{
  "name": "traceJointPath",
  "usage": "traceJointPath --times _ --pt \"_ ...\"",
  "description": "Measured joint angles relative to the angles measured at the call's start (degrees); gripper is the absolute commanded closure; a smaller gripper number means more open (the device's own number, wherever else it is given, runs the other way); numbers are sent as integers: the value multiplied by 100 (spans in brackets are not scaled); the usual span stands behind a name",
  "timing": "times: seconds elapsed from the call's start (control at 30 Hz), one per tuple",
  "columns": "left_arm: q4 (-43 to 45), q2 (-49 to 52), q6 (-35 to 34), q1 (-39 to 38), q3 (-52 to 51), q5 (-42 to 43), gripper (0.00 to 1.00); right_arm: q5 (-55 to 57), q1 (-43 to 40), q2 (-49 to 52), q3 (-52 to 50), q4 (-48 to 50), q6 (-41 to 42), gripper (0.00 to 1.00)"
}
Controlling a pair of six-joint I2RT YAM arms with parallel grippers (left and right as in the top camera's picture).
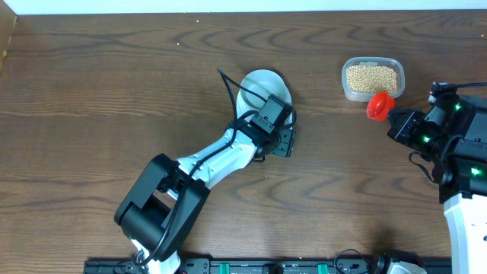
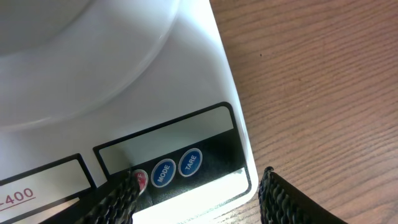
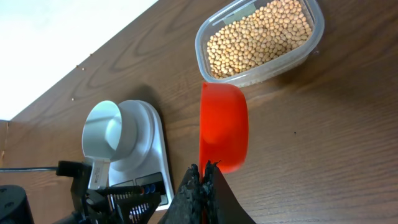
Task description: Scoop item into bowl and weigh 50g on scale
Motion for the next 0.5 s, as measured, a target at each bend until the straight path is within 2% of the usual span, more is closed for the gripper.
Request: traceJointPath --times 0.5 --pt "59 26 0 0 0 -22 35 17 0 0 0 -15 0 99"
